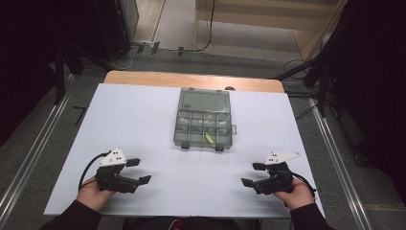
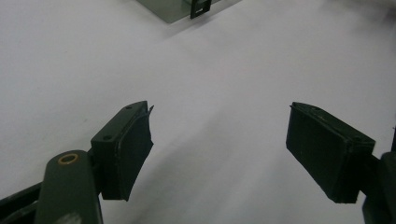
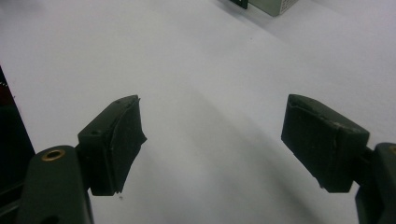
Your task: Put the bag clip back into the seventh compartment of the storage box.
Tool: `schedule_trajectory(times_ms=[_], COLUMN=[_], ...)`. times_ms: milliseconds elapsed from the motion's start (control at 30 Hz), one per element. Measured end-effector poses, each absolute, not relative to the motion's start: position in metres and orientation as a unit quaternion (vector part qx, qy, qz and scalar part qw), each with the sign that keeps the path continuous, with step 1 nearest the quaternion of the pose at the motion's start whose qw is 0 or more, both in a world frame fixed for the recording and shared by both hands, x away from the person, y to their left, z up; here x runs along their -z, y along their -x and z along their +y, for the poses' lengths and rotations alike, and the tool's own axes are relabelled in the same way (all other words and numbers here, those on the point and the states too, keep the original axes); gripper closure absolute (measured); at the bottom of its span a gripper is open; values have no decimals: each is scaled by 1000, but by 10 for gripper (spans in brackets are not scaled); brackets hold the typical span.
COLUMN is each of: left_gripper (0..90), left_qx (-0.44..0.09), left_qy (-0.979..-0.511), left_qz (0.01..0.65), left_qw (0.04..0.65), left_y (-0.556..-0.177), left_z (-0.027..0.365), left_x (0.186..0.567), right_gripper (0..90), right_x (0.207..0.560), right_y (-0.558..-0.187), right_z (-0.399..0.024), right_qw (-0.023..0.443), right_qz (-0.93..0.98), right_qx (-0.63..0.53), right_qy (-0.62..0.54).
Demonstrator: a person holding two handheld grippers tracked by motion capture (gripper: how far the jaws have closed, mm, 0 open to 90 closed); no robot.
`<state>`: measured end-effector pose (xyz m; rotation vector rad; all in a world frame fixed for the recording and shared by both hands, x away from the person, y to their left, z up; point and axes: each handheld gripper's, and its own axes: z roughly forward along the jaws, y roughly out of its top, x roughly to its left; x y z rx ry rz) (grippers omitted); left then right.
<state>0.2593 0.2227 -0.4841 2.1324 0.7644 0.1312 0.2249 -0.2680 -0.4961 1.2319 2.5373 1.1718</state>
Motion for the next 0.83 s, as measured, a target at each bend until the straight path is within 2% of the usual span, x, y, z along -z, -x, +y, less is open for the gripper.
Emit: schedule_trajectory(times_ms=[833], left_gripper=[217], left_qx=[-52], left_qy=[-852], left_qz=[302], left_qw=[425], left_y=[-258], left_z=[223], left_x=[483], right_gripper=[211], right_x=[498], right_y=[-224], right_z=[-266], right_qw=[40], right_qz=[832], right_qx=[-380], right_qy=[-402])
